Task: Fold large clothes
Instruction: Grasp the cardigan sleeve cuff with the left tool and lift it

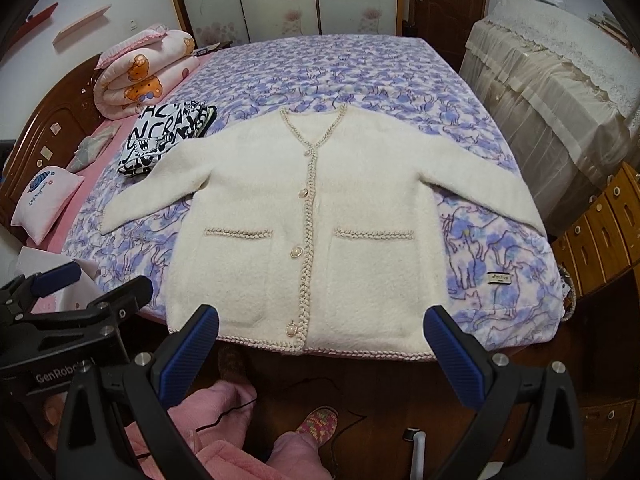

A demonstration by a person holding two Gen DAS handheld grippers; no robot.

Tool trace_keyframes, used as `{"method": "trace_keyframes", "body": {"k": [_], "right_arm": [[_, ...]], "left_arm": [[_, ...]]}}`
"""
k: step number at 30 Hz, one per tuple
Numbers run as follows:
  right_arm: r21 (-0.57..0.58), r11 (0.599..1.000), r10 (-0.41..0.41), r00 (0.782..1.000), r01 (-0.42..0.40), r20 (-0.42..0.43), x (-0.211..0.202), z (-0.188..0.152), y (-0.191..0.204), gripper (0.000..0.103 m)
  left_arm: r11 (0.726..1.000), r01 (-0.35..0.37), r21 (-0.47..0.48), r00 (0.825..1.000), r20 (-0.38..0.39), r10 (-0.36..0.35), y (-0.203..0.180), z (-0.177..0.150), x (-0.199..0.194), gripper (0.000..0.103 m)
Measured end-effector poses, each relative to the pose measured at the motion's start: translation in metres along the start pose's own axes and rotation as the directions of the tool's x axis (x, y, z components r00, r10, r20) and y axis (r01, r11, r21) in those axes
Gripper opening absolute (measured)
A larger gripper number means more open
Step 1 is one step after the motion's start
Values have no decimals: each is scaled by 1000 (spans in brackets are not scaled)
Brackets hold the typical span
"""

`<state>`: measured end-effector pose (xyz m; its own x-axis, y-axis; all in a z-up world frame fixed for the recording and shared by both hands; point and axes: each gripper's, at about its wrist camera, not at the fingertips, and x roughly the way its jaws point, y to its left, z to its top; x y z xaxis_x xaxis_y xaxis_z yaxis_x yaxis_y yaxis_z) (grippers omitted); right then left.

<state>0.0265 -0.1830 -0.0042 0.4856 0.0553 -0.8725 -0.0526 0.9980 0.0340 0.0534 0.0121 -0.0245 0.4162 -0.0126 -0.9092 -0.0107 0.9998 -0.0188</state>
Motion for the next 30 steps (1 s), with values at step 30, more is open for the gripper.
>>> {"method": "trace_keyframes", "body": {"k": [30], "right_arm": [[-350,937,-113,940,-8,-323,205,124,282,102]], "left_arm": [[752,-98,-652,868,-426,-256,406,90,281,102]]}}
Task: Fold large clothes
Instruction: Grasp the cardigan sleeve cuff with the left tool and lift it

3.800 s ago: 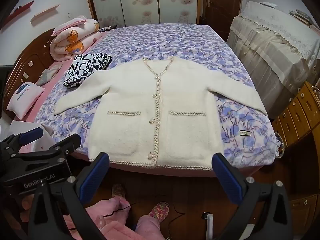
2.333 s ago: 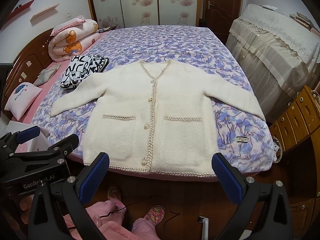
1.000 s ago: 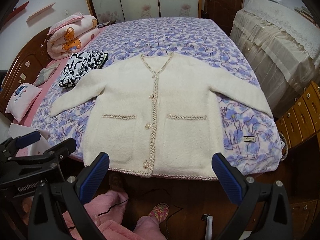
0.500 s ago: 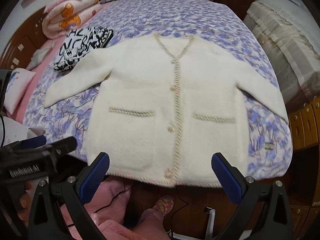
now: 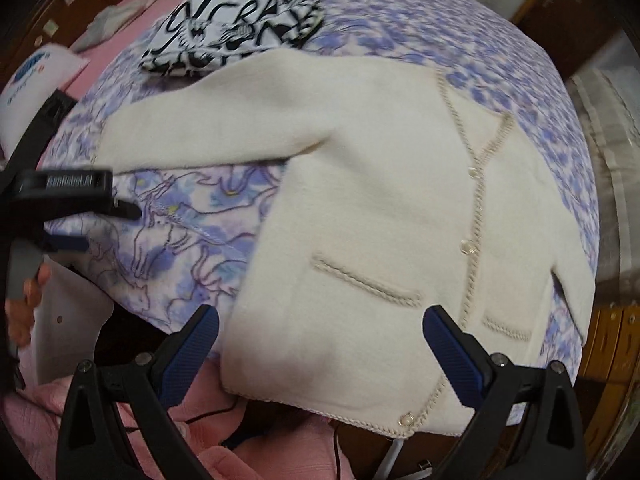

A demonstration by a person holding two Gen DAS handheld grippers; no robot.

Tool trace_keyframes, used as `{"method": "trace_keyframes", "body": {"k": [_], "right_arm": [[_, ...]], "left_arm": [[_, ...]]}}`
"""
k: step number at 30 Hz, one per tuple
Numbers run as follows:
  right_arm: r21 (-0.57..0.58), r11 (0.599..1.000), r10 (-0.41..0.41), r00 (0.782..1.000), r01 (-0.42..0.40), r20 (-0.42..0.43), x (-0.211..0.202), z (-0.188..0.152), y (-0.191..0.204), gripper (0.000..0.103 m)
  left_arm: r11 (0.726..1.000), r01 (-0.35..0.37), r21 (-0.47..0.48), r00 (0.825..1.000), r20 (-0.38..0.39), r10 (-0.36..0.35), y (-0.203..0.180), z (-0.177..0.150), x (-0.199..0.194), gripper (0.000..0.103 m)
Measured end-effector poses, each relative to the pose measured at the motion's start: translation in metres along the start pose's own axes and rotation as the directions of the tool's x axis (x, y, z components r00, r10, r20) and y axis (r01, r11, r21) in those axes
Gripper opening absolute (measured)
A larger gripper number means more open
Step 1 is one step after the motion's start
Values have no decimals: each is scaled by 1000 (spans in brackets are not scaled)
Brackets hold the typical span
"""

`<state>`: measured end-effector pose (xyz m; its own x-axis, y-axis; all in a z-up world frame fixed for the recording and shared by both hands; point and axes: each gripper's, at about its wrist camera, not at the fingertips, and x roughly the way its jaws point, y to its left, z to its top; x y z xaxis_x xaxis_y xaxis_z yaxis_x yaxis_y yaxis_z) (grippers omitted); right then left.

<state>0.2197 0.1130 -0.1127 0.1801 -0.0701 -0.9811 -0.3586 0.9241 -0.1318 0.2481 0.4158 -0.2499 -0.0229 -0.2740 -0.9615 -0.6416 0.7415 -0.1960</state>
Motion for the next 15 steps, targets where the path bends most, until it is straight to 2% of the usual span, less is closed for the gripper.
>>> {"method": "trace_keyframes", "body": {"k": [4,8,11,15], "right_arm": [[-75,997,6,999,-10,-54,13,18,30,102],[-114,993,4,996,-14,-91,23,31,48,102],[-122,993,-10,994,-4,-111,28,35,49,102],[-92,996,-13,990,0,-144,34,34,43,102]], "left_arm": [[995,10,-104,998,65,-3,27,41,13,99],[979,46,-200,988,155,-14,52,71,28,90],[950,122,-288,979,195,-66,68,87,42,85],[899,179,-400,963,256,-78,80,98,57,83]]}}
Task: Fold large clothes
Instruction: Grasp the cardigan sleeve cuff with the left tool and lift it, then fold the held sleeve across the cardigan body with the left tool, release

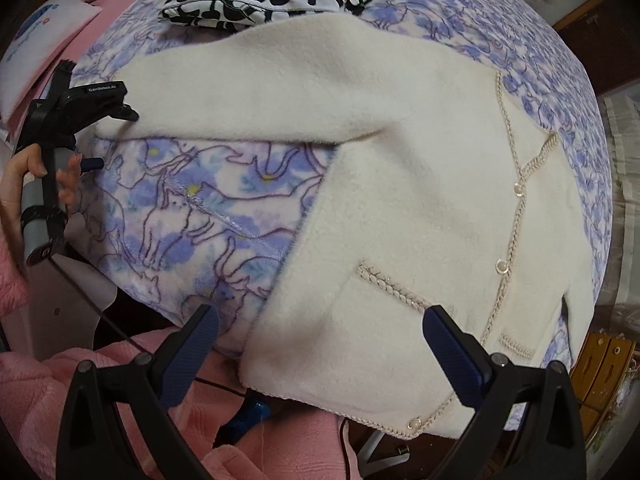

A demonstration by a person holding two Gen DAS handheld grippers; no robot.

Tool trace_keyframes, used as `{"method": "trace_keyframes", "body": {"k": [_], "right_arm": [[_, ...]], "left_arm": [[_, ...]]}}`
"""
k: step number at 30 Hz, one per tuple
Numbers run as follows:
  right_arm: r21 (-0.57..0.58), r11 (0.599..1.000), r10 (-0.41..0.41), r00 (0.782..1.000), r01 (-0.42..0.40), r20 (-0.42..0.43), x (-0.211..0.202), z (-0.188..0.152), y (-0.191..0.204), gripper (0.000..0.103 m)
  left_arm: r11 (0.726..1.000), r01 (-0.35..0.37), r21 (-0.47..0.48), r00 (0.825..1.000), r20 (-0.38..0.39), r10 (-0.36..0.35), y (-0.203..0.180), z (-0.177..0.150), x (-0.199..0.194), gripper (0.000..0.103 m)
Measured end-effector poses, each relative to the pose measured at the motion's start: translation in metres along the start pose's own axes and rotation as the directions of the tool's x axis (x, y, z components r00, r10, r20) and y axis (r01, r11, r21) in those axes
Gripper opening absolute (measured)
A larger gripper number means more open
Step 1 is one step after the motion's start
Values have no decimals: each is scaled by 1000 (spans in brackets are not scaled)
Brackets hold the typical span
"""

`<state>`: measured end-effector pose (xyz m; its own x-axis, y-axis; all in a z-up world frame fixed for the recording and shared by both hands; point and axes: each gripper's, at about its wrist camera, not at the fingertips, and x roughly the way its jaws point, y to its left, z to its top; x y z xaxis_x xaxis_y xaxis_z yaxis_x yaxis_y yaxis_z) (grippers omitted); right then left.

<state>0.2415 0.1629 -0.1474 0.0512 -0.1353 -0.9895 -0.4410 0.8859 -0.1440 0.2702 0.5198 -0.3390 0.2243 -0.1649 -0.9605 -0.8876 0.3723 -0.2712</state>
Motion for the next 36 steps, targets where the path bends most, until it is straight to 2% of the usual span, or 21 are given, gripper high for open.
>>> {"method": "trace_keyframes", "body": {"k": [3,4,7,11,13,14,18,21,23,25,29,33,36], "right_arm": [[20,1000,-12,1000,12,-25,5,-1,-4,102],[24,1000,-14,999,15,-29,6,-2,-5,102],[37,999,-28,999,29,-31,7,-4,-10,102],[77,997,-9,1000,10,-19,7,-9,-22,102],[92,996,4,1000,-2,-22,10,-12,-27,102],[97,995,9,1000,-6,-23,11,-13,-29,102],[120,992,34,999,-34,3,12,-18,-40,102],[127,990,53,998,-58,40,11,-22,-52,102],[133,988,68,996,-75,63,12,-26,-64,102],[138,986,84,993,-95,86,12,-31,-76,102],[138,981,114,981,-136,157,11,-45,-114,102],[139,970,164,959,-199,229,10,-59,-165,102],[162,951,205,928,-264,312,10,-71,-206,102]], "left_arm": [[999,-2,-34,1000,8,2,-4,6,8,78],[999,0,-39,1000,21,1,-8,7,9,69],[999,21,-39,998,63,-18,-17,15,8,34],[1000,-23,-11,997,75,24,-36,22,7,18],[999,-31,24,996,85,29,-49,24,4,14],[999,-22,33,996,92,19,-52,37,2,13],[999,18,51,989,148,-26,-77,32,-29,13],[995,82,52,980,179,-90,-94,17,-57,11],[987,135,85,967,206,-150,-103,-3,-81,9],[974,167,152,953,229,-199,-127,-27,-101,7],[933,206,295,926,250,-283,-184,-99,-141,7],[877,244,414,902,235,-362,-238,-178,-163,7],[821,249,514,895,201,-398,-277,-244,-169,7]]}}
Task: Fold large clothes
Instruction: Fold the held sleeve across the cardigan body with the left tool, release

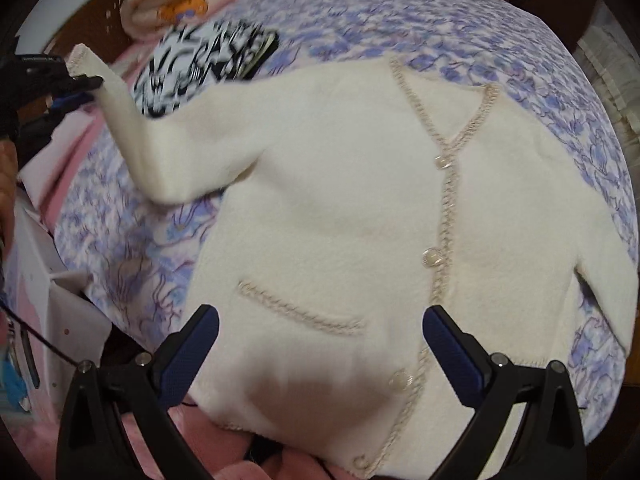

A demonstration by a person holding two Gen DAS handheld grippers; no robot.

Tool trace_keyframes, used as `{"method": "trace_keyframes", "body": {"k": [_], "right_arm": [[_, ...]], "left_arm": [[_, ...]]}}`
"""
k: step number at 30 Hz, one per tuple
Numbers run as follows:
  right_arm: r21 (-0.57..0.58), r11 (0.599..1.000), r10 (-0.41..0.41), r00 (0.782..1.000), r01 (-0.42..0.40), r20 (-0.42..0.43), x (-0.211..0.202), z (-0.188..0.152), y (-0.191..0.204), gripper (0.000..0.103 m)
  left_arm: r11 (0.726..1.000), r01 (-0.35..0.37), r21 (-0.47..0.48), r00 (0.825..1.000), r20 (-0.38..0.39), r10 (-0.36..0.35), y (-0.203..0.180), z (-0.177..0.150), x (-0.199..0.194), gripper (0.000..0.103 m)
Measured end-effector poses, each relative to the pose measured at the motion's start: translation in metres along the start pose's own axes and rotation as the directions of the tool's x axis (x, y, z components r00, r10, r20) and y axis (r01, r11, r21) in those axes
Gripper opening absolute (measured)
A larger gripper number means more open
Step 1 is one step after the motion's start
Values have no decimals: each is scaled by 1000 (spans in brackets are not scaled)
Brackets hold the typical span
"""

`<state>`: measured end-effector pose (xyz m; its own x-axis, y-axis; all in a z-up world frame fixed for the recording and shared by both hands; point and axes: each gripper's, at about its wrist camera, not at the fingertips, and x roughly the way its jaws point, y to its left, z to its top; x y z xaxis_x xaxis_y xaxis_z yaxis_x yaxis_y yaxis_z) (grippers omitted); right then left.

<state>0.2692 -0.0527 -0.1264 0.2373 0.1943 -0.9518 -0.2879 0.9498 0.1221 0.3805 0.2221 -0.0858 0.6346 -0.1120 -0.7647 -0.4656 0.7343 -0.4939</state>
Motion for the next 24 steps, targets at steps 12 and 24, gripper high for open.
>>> {"method": "trace_keyframes", "body": {"k": [12,24], "right_arm": [[162,984,41,984,-70,174,24,-18,-141,102],[322,928,147,979,-186,141,85,-30,-184,88]], "left_arm": [[950,177,256,949,-299,-96,-146,-163,100,25],[957,-75,280,921,-349,175,-80,-173,147,73]]}}
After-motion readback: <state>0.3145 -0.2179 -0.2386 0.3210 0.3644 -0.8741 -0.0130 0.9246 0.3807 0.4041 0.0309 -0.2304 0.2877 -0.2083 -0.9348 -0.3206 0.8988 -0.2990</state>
